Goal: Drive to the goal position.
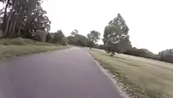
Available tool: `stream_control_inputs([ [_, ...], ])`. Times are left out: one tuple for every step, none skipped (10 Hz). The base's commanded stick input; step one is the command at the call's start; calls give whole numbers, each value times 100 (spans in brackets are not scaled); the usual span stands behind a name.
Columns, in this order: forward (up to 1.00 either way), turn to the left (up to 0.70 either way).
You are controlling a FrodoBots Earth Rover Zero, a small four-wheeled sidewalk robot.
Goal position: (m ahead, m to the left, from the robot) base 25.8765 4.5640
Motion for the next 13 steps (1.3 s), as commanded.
stream_control_inputs([
  [70,0],
  [70,0],
  [70,0],
  [70,0],
  [70,0],
  [70,0],
  [70,0],
  [70,0],
  [70,0],
  [70,0],
  [70,0],
  [70,0],
  [70,0],
])
